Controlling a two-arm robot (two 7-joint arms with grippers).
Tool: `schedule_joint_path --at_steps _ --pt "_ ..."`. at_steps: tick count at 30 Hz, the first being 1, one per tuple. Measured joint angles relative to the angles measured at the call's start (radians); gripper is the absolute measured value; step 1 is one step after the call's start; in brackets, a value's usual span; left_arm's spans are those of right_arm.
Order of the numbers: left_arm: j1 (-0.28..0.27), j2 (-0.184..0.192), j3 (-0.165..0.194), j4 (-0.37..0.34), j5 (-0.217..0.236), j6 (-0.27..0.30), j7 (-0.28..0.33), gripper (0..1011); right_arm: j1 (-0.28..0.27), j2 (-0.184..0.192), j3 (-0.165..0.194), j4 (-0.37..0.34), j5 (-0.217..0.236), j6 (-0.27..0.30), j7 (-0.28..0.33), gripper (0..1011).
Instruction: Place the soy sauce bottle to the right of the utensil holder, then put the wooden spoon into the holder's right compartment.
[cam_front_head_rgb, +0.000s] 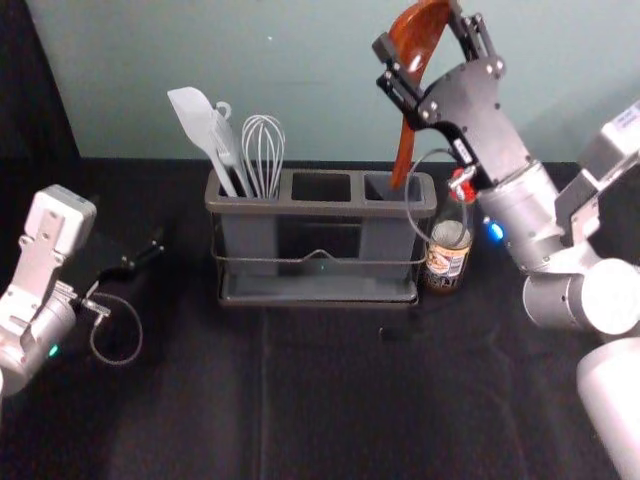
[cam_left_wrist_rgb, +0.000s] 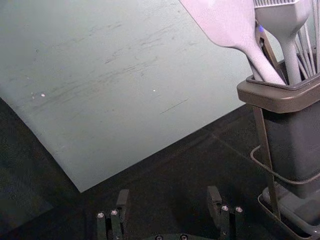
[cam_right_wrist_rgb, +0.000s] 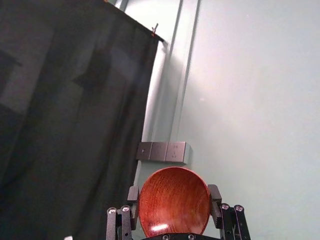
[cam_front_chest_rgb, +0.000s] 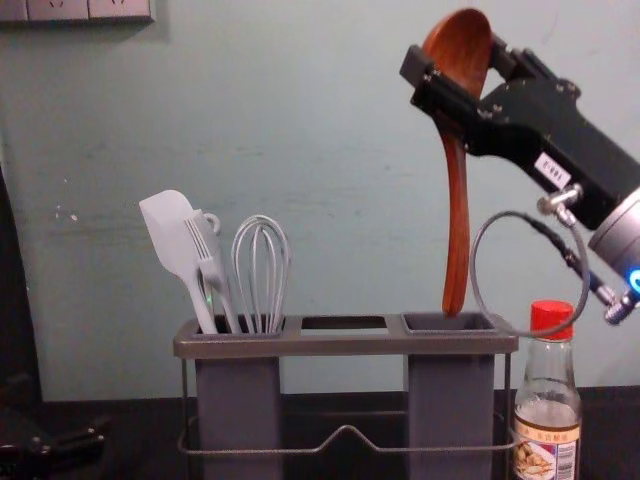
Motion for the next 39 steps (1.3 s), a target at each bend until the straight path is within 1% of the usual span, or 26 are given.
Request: schedule_joint_path --at_steps 7,17,23,39 --pt "0.000 0.000 0.000 0.000 0.000 0.000 0.000 1000 -0.005 -0.020 0.000 0.058 0.006 -0.025 0.004 840" --pt "0.000 0.000 0.000 0.000 0.000 0.000 0.000 1000 -0.002 -0.035 0.003 0.137 0.007 -0.051 0.021 839" --pt "0.000 0.000 0.000 0.000 0.000 0.000 0.000 1000 -0.002 -0.042 0.006 0.171 0.008 -0.061 0.029 839" --pt "0.000 0.000 0.000 0.000 0.000 0.000 0.000 1000 -0.003 -0.054 0.014 0.231 0.013 -0.079 0.046 840"
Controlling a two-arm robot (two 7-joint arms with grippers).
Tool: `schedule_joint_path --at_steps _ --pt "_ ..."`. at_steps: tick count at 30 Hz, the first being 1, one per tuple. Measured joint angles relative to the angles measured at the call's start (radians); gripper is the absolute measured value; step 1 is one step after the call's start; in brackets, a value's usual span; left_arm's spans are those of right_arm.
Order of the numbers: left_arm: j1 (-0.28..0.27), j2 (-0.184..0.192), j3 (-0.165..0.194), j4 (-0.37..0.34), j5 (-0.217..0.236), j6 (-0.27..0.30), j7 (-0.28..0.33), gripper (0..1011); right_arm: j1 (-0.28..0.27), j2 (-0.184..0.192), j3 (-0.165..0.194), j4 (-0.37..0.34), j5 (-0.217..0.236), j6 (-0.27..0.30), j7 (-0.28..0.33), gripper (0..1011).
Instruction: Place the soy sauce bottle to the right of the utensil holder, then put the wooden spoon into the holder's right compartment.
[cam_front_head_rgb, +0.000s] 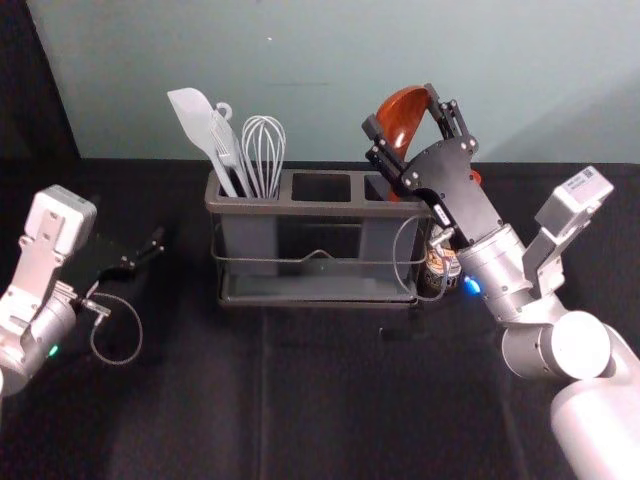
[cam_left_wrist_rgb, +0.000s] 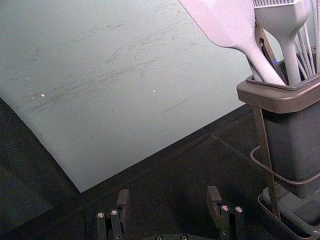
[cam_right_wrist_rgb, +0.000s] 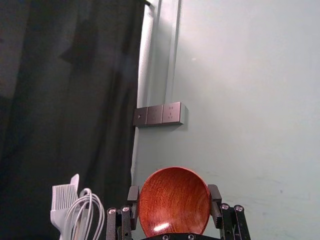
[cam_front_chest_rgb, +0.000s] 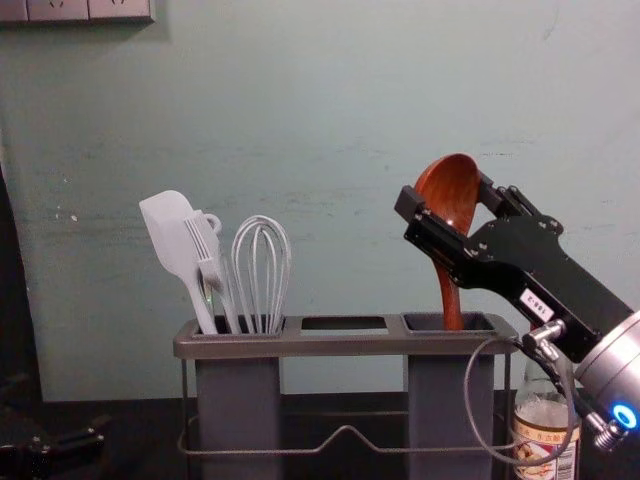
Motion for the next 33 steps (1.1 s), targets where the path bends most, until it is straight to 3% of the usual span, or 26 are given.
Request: schedule_joint_path --at_steps 33 --pt "0.000 0.000 0.000 0.000 0.000 0.000 0.000 1000 -0.001 -0.009 0.006 0.039 -0.019 -0.014 0.005 852"
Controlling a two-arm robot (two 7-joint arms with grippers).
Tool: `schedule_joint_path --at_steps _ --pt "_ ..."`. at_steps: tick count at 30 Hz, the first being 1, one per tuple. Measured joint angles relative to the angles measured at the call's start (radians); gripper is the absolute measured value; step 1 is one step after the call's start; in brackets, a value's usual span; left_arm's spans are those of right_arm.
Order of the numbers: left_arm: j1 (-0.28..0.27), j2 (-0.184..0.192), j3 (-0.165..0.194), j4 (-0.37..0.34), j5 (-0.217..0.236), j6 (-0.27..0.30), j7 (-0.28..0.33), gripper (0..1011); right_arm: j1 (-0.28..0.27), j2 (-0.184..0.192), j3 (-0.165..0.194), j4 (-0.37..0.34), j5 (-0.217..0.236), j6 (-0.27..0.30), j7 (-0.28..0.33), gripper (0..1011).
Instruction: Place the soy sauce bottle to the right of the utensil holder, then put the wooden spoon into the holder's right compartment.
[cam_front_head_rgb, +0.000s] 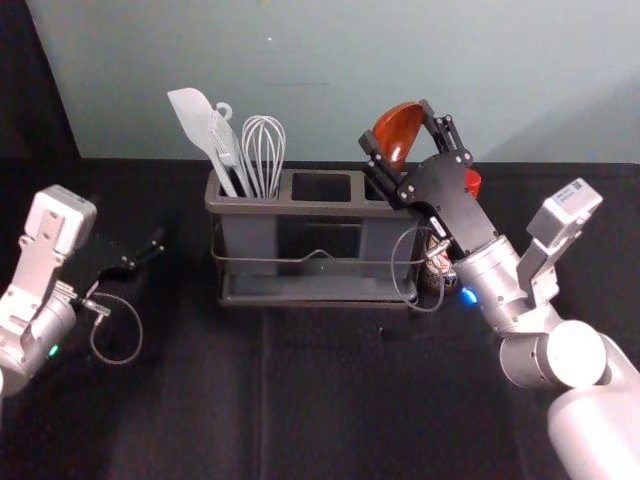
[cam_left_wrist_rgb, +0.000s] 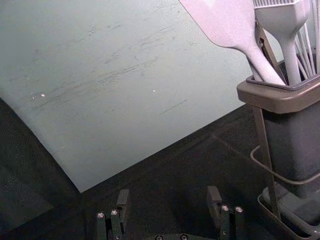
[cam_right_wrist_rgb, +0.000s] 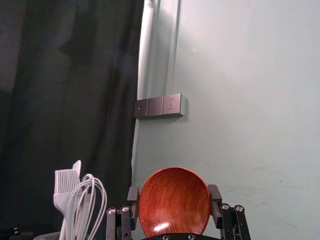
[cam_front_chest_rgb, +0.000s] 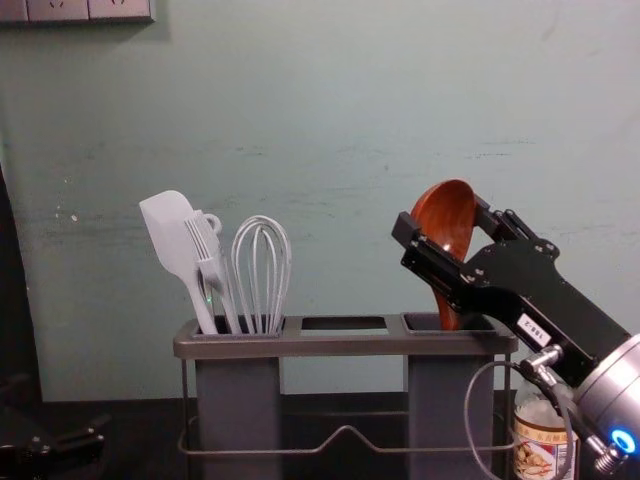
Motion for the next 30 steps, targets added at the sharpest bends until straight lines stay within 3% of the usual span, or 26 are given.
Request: schedule_joint_path --at_steps 6,21,30 --pt "0.000 0.000 0.000 0.000 0.000 0.000 0.000 1000 -0.002 -0.001 0.003 -0.016 -0.014 -0.002 -0.014 996" --pt "0.000 0.000 0.000 0.000 0.000 0.000 0.000 1000 -0.051 0.029 0.028 -0.239 -0.026 0.013 -0.053 1002" --pt "0.000 0.000 0.000 0.000 0.000 0.000 0.000 1000 -0.089 0.082 0.101 -0.319 -0.027 0.022 -0.089 1002"
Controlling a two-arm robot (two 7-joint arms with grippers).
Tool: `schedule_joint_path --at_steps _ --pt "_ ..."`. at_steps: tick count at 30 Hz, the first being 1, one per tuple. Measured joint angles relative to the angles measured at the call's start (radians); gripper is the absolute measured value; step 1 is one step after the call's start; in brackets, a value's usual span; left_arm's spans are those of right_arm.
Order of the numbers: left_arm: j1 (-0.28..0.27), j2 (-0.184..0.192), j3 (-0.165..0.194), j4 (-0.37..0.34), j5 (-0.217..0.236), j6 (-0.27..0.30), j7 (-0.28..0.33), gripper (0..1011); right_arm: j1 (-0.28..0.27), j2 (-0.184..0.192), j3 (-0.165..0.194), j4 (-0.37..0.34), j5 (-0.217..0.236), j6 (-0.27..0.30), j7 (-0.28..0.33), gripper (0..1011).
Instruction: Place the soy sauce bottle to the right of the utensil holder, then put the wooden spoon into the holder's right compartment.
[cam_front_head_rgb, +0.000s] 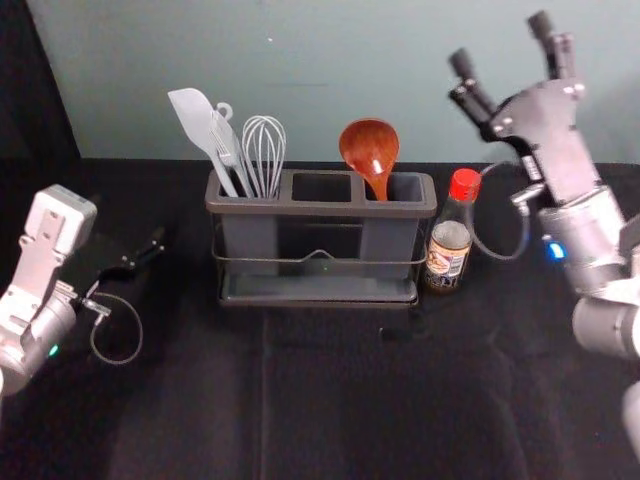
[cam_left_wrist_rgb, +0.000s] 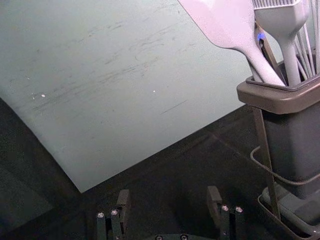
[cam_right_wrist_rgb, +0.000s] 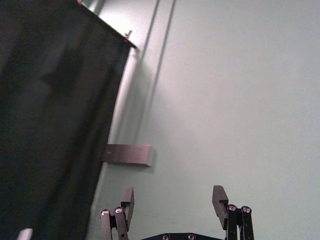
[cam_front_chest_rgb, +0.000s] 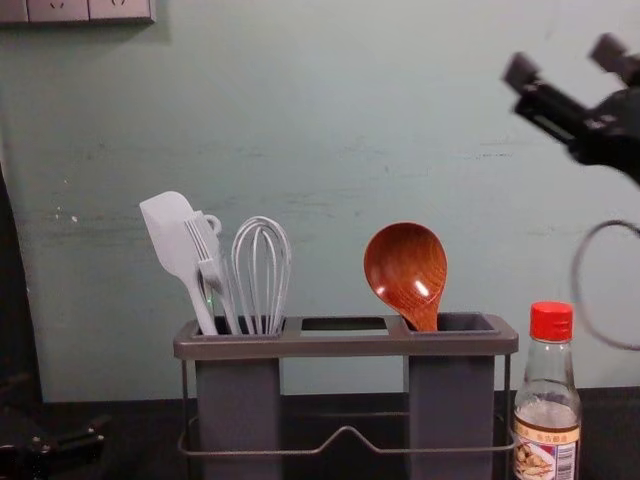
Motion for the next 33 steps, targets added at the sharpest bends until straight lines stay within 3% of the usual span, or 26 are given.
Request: schedule_joint_path --at_steps 10,14,21,22,24,33 --pt "0.000 0.000 0.000 0.000 0.000 0.000 0.000 1000 -0.062 0.031 0.109 -0.051 -0.106 0.057 -0.111 1002" --pt "0.000 0.000 0.000 0.000 0.000 0.000 0.000 1000 -0.101 0.040 0.141 -0.071 -0.165 0.123 -0.163 1002" --pt "0.000 0.000 0.000 0.000 0.000 0.000 0.000 1000 -0.159 0.055 0.161 -0.094 -0.250 0.269 -0.239 1002" --pt "0.000 0.000 0.000 0.000 0.000 0.000 0.000 1000 -0.159 0.055 0.161 -0.094 -0.250 0.269 -0.239 1002" --pt "0.000 0.000 0.000 0.000 0.000 0.000 0.000 1000 -0.179 0.064 0.161 -0.100 -0.285 0.334 -0.266 1002" --pt "0.000 0.000 0.000 0.000 0.000 0.000 0.000 1000 -0.209 0.078 0.145 -0.097 -0.332 0.480 -0.309 1002"
